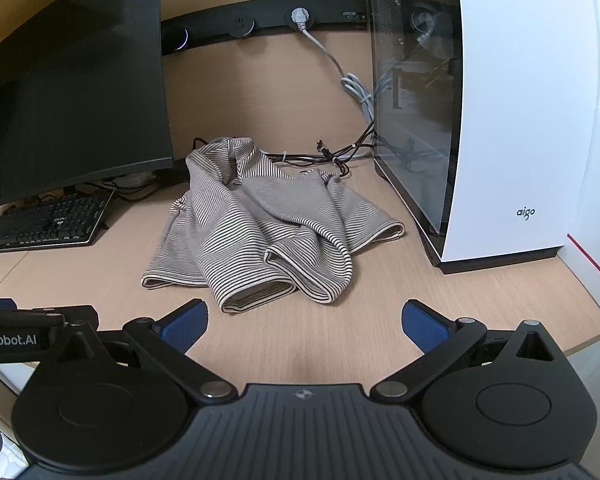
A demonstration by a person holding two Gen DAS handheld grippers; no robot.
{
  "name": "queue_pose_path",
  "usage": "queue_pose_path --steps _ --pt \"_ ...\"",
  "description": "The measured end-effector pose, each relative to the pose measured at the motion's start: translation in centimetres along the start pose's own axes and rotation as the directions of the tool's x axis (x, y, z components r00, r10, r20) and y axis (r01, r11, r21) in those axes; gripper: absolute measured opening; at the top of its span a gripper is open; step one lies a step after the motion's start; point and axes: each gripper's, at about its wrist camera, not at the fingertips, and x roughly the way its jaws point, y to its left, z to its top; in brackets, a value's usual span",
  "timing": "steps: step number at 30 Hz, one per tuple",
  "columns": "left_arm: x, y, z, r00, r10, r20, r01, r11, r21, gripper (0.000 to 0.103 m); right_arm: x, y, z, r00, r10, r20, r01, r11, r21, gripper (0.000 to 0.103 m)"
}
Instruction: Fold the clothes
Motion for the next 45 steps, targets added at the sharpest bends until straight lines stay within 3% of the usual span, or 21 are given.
queue_pose_path --steps 19,24,27,32,36,39,41,45 --pt "2.5 -0.1 0.1 0.998 -0.018 -0.061 0.018 1.0 0.0 0.103 2.2 -0.2 0.1 0.998 -0.004 -0.057 0.005 1.0 0.011 0.103" --pt "4.7 1.2 -0.1 0.991 -0.034 -0.133 0.035 0.999 0.007 0.103 4.5 -0.4 0.7 0.996 0.041 -0.084 -0.032 0.995 0.097 0.103" --pt "6.6 2.7 0.8 0.982 -0.095 -0.166 0.091 0.995 -0.029 0.103 6.5 -0.6 1.4 0.991 0.098 -0.094 -0.081 0.982 0.17 0.103" --pt "11.1 4.0 5.4 0.947 -0.276 -0.165 0.255 0.957 -0.139 0.103 10.0 0.9 4.6 0.996 0.066 -0.059 -0.057 0.988 0.142 0.103" --pt "15.6 2.2 9.6 0.921 -0.361 -0.143 0.355 0.932 -0.07 0.103 14.6 1.3 8.4 1.0 0.004 -0.022 -0.002 0.996 0.092 0.103" --pt "19.4 1.1 11.9 0.899 -0.411 -0.151 0.409 0.911 -0.046 0.103 19.8 0.2 11.0 0.998 -0.011 -0.063 0.018 0.993 0.114 0.103" --pt "21.8 0.6 12.7 0.883 -0.436 -0.173 0.434 0.899 -0.052 0.103 23.4 -0.7 12.0 0.991 0.001 -0.133 0.019 0.989 0.146 0.103" --pt "26.0 0.3 12.7 0.849 -0.469 -0.244 0.459 0.883 -0.098 0.103 27.4 -2.0 10.8 0.965 0.068 -0.252 -0.007 0.972 0.234 0.103"
